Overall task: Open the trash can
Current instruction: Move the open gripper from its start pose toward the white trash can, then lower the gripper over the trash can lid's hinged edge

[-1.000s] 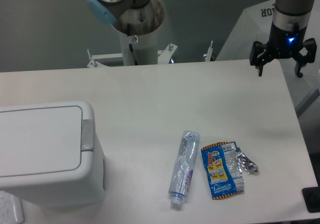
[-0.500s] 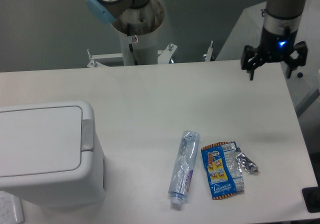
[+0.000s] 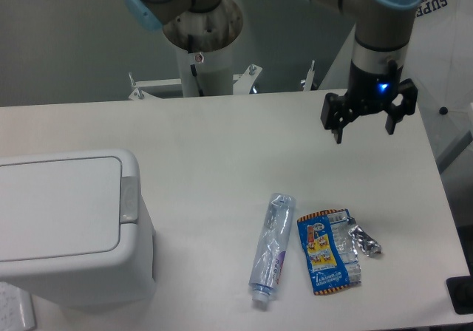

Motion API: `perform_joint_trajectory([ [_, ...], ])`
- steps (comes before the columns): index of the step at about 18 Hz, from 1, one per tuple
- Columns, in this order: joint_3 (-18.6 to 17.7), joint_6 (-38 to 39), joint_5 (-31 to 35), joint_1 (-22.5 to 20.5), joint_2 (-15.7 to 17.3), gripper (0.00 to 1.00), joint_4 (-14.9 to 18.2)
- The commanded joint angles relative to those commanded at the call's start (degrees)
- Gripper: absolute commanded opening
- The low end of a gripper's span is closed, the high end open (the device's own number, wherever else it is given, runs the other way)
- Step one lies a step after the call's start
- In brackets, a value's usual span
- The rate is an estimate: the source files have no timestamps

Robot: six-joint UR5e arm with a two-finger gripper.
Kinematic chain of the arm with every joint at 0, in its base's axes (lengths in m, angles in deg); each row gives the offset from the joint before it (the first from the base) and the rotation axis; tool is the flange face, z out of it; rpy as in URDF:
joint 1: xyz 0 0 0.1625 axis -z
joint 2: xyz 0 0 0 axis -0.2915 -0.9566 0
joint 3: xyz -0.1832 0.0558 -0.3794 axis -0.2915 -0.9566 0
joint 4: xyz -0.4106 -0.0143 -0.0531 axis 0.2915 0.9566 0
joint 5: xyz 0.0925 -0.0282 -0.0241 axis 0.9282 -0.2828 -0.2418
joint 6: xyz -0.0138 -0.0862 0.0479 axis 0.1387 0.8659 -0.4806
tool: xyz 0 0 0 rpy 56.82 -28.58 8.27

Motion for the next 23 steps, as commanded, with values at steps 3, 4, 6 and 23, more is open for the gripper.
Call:
perform_joint_trajectory([
  [3,0.3,3.4,-3.6,0.3,0.3,1.0,-0.4],
  [4,0.3,3.7,-4.7,0.7,0.4,1.0,-0.8],
  [6,0.3,4.1,-5.2,2.3,0.4,1.0,-1.2],
  [23,2.6,26.4,-9.4,11.3,-0.3,1.0,-4.0],
])
